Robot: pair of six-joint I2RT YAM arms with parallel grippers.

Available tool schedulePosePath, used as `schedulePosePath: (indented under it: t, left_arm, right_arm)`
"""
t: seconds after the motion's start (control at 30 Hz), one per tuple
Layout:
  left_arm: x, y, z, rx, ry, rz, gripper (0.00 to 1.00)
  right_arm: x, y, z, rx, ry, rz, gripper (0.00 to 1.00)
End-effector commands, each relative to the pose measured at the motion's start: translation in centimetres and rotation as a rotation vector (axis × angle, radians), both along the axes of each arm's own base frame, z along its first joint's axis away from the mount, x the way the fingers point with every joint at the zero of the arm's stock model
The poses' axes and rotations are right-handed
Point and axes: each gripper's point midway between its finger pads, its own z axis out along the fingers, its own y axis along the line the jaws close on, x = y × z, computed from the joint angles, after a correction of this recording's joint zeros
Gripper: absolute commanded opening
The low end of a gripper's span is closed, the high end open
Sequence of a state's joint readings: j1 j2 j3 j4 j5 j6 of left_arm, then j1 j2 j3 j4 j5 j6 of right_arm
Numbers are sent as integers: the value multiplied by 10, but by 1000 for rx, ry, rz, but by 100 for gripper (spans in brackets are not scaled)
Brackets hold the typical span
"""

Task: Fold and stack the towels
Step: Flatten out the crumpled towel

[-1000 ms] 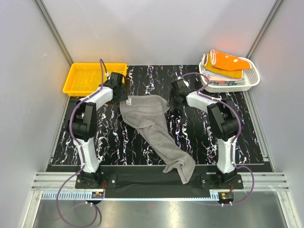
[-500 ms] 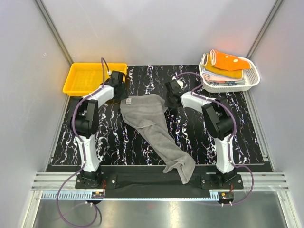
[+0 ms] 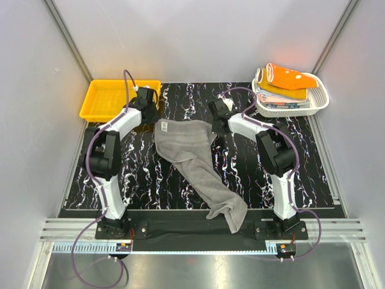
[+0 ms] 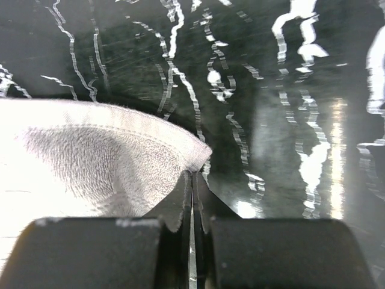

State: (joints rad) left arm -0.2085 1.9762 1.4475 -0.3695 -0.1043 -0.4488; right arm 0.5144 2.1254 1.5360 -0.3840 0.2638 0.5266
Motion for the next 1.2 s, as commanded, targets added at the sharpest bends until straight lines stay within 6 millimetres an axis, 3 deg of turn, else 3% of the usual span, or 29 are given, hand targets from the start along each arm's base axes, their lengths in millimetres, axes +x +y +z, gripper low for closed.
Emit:
schedulePosePath:
  t: [0.0, 0.17, 0.23, 0.33, 0.53, 0.57, 0.63, 0.67, 0.87, 0.97, 1.1, 1.13, 1.17]
  left_arm:
    - [4, -2, 81, -42, -180, 0, 0]
    - [-24, -2, 128, -32, -243, -7, 0]
    - [-33, 0, 134, -24, -246, -8, 0]
    - [-45, 0, 160, -25, -294, -29, 0]
    - [-77, -11, 235, 7, -415, -99, 0]
    - [-88, -19, 262, 14, -471, -135, 0]
    - [-103, -20, 281, 35, -496, -151, 0]
    - [-116, -26, 307, 25, -549, -175, 0]
    - [-183, -43, 378, -40, -706, -306, 0]
    - [-213, -48, 416, -108, -795, -371, 0]
    - [-251, -51, 466, -213, -918, -461, 0]
    - [-265, -45, 489, -244, -977, -466, 0]
    - [-273, -43, 499, -258, -1004, -477, 0]
  right_arm:
    - [19, -16, 73, -76, -155, -9, 0]
    - [17, -42, 125, -159, -216, -12, 0]
    - [14, -52, 137, -184, -231, -8, 0]
    - [8, -60, 170, -199, -288, 1, 0]
    - [-12, -77, 267, -187, -450, 14, 0]
    - [-21, -82, 293, -166, -502, 13, 0]
    - [-32, -86, 329, -149, -564, 42, 0]
    - [-46, -88, 360, -120, -621, 69, 0]
    - [-114, -97, 465, 12, -829, 191, 0]
    - [-145, -104, 506, 51, -916, 234, 0]
    - [-176, -110, 546, 91, -1005, 274, 0]
    - [-187, -114, 561, 106, -1044, 279, 0]
    - [-194, -113, 567, 120, -1058, 300, 0]
